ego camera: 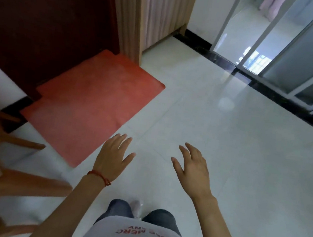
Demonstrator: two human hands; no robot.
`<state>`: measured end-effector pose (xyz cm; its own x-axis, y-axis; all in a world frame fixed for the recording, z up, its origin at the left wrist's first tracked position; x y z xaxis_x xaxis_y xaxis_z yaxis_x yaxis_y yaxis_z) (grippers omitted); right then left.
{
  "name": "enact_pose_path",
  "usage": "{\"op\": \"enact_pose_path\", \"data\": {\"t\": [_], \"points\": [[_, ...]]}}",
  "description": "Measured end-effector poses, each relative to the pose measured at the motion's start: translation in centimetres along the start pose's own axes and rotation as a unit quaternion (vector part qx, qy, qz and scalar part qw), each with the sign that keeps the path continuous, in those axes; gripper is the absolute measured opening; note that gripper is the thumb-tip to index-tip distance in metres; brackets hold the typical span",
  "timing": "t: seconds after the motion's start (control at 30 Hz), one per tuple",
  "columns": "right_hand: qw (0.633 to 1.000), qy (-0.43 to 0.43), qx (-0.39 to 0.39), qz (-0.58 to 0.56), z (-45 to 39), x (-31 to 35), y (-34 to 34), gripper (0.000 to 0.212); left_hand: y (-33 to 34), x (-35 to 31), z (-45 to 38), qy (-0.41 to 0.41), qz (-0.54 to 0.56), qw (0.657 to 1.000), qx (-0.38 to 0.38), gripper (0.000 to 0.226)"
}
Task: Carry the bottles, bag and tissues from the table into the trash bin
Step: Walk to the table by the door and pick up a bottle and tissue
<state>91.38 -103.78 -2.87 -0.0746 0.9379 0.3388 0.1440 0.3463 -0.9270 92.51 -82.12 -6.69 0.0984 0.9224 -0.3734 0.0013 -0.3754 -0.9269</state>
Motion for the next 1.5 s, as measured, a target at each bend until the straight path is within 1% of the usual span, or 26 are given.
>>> {"op": "enact_pose_path", "data": {"t": [0.2, 0.3, 0.43, 0.6, 0.67, 0.77, 0.93, 1.03, 1.13, 1.23, 1.4, 1.5], "points": [[0.993, -0.109, 0.045, -0.017, -7.5, 5.0, 3.1, 0.055, -1.3, 5.9, -1.7, -0.109, -0.006, 0.994, -0.031, 0.076], [0.984, -0.167, 0.059, -0.029, -11.2, 8.0, 4.6, 0.055, -2.4, 8.3, -2.2, -0.166, -0.011, 0.985, -0.052, 0.074], [0.965, -0.243, 0.082, -0.046, -15.3, 12.1, 6.3, 0.061, -4.6, 10.8, -3.3, -0.24, -0.018, 0.967, -0.078, 0.074], [0.942, -0.309, 0.115, -0.057, -19.4, 16.0, 8.0, 0.049, -6.2, 13.2, -4.3, -0.306, -0.018, 0.946, -0.105, 0.075], [0.932, -0.339, 0.111, -0.057, -20.6, 17.3, 8.5, 0.043, -6.7, 14.1, -4.6, -0.327, -0.017, 0.938, -0.117, 0.077], [0.92, -0.364, 0.127, -0.063, -22.1, 18.9, 9.8, 0.039, -7.2, 15.3, -5.4, -0.34, -0.019, 0.931, -0.129, 0.084], [0.908, -0.386, 0.149, -0.071, -24.7, 22.6, 12.4, 0.042, -8.6, 19.2, -7.0, -0.364, -0.028, 0.92, -0.146, 0.092], [0.904, -0.391, 0.156, -0.077, -26.7, 25.6, 14.3, 0.039, -9.3, 22.6, -8.5, -0.372, -0.025, 0.916, -0.147, 0.09], [0.905, -0.388, 0.159, -0.078, -29.3, 29.4, 16.5, 0.04, -10.6, 26.6, -10.9, -0.372, -0.028, 0.917, -0.143, 0.084], [0.903, -0.39, 0.162, -0.073, -31.8, 33.6, 18.6, 0.045, -12.1, 31.1, -13.2, -0.372, -0.027, 0.919, -0.131, 0.076], [0.905, -0.387, 0.167, -0.059, -35.5, 40.5, 21.1, 0.052, -15.2, 37.6, -16.7, -0.365, -0.031, 0.92, -0.141, 0.073], [0.904, -0.379, 0.19, -0.053, -37.3, 43.4, 22.8, 0.058, -16.7, 40.8, -18.5, -0.364, -0.021, 0.921, -0.137, 0.076]]}}
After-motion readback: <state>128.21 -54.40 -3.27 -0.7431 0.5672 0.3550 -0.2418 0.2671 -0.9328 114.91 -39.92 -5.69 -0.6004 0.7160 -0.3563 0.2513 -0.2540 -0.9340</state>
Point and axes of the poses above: each hand's wrist, its own z-axis away from the middle knuckle, its own y-axis out of the palm, x = y × z, the point moved 10 cm from there along -z, towards the middle knuckle, and after that the axes turned 9 degrees about -x, right-handed, at the moved point
